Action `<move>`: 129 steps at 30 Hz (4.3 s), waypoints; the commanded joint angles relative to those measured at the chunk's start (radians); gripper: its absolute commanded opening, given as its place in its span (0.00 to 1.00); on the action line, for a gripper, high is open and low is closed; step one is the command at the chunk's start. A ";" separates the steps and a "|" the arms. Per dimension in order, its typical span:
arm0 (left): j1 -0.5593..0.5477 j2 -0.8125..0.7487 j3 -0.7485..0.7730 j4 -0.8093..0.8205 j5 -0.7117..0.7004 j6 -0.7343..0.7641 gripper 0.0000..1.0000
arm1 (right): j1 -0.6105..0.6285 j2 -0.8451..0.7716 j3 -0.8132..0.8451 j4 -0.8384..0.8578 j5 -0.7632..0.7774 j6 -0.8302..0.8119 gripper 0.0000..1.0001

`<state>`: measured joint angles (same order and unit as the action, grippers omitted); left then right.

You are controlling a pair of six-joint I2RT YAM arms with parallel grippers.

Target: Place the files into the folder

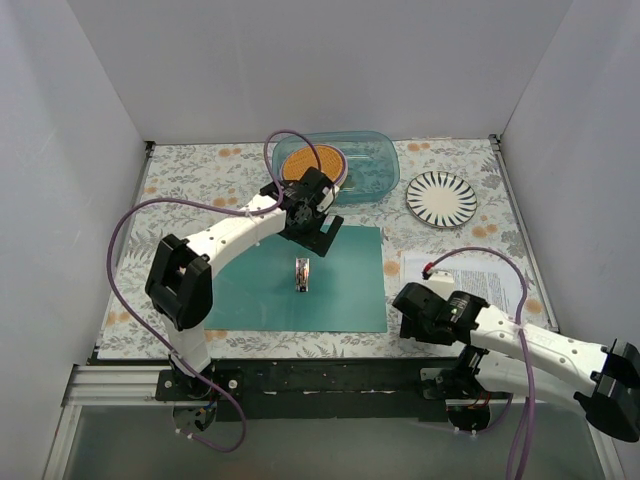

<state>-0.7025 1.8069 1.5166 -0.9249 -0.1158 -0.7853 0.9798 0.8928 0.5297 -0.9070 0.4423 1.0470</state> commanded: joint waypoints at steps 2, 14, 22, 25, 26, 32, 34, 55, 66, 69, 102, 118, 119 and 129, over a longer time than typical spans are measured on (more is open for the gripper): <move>-0.003 0.063 0.129 0.009 0.062 -0.009 0.98 | 0.014 -0.129 -0.054 0.016 -0.005 0.252 0.69; -0.124 0.363 0.447 0.198 0.197 0.008 0.98 | 0.014 -0.150 -0.059 -0.052 -0.008 0.566 0.69; -0.216 0.528 0.588 0.273 0.180 0.017 0.98 | 0.017 -0.256 -0.089 -0.099 0.041 0.734 0.70; -0.221 0.558 0.620 0.284 0.177 0.020 0.98 | 0.017 -0.270 -0.099 -0.076 0.052 0.748 0.70; -0.224 0.577 0.634 0.288 0.173 0.020 0.98 | 0.017 -0.259 -0.099 -0.076 0.047 0.749 0.71; -0.236 0.632 0.648 0.293 0.162 0.021 0.98 | 0.017 -0.173 -0.096 -0.092 0.033 0.760 0.72; -0.238 0.651 0.645 0.288 0.150 0.023 0.98 | 0.017 -0.180 -0.100 -0.092 0.042 0.766 0.71; -0.250 0.641 0.534 0.241 0.007 0.095 0.98 | 0.017 -0.132 -0.192 0.011 0.139 0.843 0.63; -0.264 0.658 0.522 0.222 -0.073 0.156 0.98 | 0.017 -0.134 -0.103 -0.055 0.259 0.800 0.59; -0.265 0.660 0.518 0.221 -0.073 0.152 0.98 | 0.017 -0.147 -0.099 -0.056 0.265 0.792 0.52; -0.244 0.635 0.738 0.207 -0.036 0.054 0.98 | 0.017 -0.196 -0.092 -0.144 0.211 0.838 0.59; -0.281 0.643 0.715 0.239 0.076 0.037 0.98 | 0.017 -0.160 -0.085 -0.155 0.237 0.858 0.59; -0.284 0.660 0.723 0.236 0.073 0.037 0.98 | 0.017 -0.160 -0.085 -0.150 0.239 0.854 0.59; -0.293 0.744 0.731 0.218 -0.073 0.109 0.98 | 0.014 -0.097 -0.065 -0.099 0.253 0.817 0.60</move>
<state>-0.9947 2.5160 2.2215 -0.6796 -0.0803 -0.7254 0.9913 0.7795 0.4179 -1.0142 0.6441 1.8565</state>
